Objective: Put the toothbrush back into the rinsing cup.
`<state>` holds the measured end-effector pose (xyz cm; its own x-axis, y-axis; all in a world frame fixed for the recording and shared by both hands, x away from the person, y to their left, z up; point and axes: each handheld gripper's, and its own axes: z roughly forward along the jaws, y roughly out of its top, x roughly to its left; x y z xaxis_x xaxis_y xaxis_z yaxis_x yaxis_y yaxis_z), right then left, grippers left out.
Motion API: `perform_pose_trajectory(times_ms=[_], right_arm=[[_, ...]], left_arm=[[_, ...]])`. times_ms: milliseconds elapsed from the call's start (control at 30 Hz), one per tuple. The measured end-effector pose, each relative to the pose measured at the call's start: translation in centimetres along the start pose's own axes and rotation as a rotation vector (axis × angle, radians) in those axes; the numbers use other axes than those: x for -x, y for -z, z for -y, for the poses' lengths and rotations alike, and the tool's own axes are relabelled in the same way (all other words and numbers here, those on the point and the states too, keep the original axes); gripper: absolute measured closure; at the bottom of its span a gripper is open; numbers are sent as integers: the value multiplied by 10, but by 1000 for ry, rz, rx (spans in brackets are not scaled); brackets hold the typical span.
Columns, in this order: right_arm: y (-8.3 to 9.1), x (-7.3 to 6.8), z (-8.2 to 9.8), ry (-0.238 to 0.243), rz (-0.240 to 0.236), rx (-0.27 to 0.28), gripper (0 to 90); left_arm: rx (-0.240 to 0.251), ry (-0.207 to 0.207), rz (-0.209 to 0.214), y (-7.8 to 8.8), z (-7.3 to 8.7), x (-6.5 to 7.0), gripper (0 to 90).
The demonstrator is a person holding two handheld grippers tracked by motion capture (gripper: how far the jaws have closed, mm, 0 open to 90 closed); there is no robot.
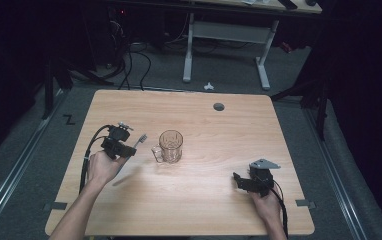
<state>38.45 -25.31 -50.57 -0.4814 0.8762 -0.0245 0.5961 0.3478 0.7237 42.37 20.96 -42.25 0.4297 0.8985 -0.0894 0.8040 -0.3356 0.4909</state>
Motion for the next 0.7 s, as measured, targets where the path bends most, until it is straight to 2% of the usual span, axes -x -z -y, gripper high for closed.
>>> perform_pose_trajectory(times_ms=[700], right_arm=[[0,0,0,-1,1,0,255]], left_arm=[[95,-1,31,11,1,6,800]])
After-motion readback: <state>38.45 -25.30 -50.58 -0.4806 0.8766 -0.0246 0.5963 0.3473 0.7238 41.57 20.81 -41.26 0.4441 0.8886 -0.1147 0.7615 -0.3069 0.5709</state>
